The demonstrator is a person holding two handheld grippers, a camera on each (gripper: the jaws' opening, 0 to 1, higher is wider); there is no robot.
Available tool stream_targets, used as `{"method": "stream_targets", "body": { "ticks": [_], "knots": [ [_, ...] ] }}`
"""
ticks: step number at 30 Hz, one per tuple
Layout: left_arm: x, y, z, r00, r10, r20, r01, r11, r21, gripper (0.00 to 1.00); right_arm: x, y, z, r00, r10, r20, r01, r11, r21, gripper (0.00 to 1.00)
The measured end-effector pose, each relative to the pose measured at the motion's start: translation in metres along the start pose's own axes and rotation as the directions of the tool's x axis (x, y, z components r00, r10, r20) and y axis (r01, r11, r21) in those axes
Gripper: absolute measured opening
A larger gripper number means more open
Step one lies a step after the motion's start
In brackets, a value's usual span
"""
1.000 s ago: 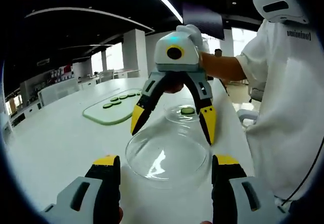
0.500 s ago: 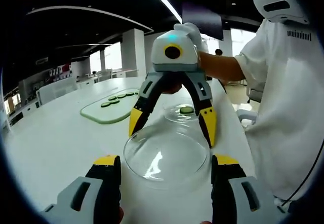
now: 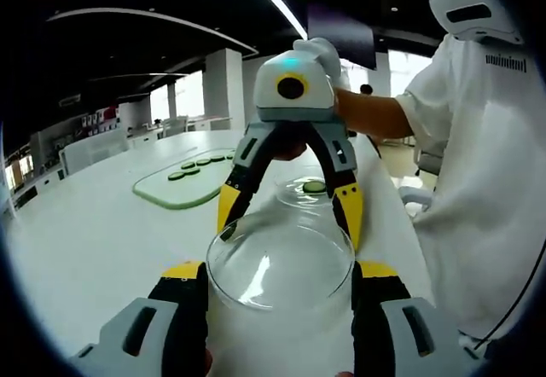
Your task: Open the petri dish lid, add cucumber slices into the petri dish, and close the lid
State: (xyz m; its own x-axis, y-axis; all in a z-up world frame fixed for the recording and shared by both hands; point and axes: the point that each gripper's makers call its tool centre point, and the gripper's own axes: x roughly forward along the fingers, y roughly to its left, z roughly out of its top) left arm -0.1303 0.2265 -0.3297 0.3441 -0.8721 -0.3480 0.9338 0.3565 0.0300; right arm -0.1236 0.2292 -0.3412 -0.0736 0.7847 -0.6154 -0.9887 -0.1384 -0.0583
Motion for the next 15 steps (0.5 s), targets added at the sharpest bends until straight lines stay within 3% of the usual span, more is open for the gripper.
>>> {"method": "stream_targets", "body": {
  "ticks": [15],
  "knots": [
    [-0.0013,0.0009,0.0012,1.0,0.011,-0.007,-0.011,1.0,0.018,0.67,-0.0001,-0.0013,0.0016,1.0,-0.007,0.002,0.007,1.0,-0.015,0.66]
  ]
}}
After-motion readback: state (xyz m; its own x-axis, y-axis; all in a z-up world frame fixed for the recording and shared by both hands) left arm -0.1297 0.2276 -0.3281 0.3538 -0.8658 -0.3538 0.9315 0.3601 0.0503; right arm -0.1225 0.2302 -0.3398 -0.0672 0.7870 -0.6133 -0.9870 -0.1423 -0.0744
